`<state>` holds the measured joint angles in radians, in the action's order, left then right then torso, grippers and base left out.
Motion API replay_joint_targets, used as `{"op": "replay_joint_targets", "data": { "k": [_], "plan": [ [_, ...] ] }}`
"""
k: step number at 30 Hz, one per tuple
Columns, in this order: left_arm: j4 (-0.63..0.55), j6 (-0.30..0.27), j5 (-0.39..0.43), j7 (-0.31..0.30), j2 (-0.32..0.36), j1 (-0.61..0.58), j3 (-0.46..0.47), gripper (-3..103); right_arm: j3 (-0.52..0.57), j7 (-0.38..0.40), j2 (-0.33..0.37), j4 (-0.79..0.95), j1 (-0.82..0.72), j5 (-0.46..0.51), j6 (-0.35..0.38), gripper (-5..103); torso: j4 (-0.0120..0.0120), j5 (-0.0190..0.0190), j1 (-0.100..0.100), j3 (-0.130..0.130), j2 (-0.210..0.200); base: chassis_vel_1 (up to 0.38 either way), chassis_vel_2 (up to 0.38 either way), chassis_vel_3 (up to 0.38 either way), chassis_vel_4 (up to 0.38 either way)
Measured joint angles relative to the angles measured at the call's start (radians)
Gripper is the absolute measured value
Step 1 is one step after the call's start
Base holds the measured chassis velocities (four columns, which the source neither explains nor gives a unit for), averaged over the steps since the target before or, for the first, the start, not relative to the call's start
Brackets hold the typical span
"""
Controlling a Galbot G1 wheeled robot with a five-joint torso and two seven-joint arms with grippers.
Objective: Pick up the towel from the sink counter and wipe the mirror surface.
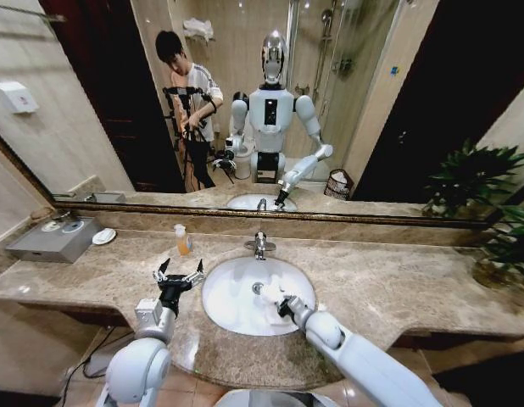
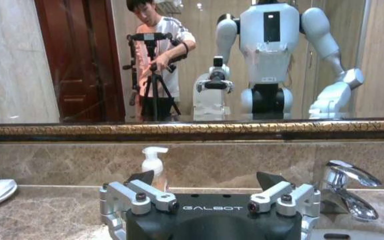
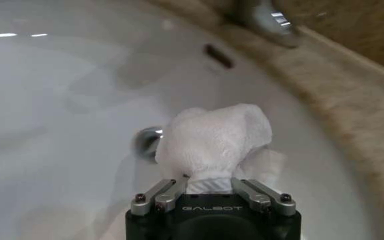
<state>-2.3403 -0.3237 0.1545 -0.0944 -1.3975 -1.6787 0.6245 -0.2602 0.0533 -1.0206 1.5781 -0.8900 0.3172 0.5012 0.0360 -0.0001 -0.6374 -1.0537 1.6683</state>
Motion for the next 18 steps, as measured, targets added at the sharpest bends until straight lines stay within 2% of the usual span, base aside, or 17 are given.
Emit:
{"op": "replay_joint_targets", "data": {
  "k": [4, 10, 14, 18],
  "plan": [
    [0.0, 0.0, 0.0, 0.0, 0.0, 0.0, 0.0, 100, 0.006, 0.0, -0.004, -0.025, 0.018, 0.003, -0.011, 12, 0.0002, 0.0003, 0.0, 0.0, 0.0, 0.0, 0.0, 0.0, 0.0],
    [0.0, 0.0, 0.0, 0.0, 0.0, 0.0, 0.0, 100, -0.037, 0.004, 0.054, 0.075, -0.063, 0.008, -0.004, 12, -0.0006, 0.0001, 0.0, 0.0, 0.0, 0.0, 0.0, 0.0, 0.0],
    [0.0, 0.0, 0.0, 0.0, 0.0, 0.0, 0.0, 100, -0.076, 0.022, 0.078, 0.137, -0.103, 0.015, -0.007, 12, -0.0002, 0.0, 0.0, 0.0, 0.0, 0.0, 0.0, 0.0, 0.0],
    [0.0, 0.0, 0.0, 0.0, 0.0, 0.0, 0.0, 100, -0.105, 0.032, 0.071, 0.149, -0.096, 0.015, -0.004, 12, -0.0004, -0.0001, 0.0, 0.0, 0.0, 0.0, 0.0, 0.0, 0.0]
  ]
}}
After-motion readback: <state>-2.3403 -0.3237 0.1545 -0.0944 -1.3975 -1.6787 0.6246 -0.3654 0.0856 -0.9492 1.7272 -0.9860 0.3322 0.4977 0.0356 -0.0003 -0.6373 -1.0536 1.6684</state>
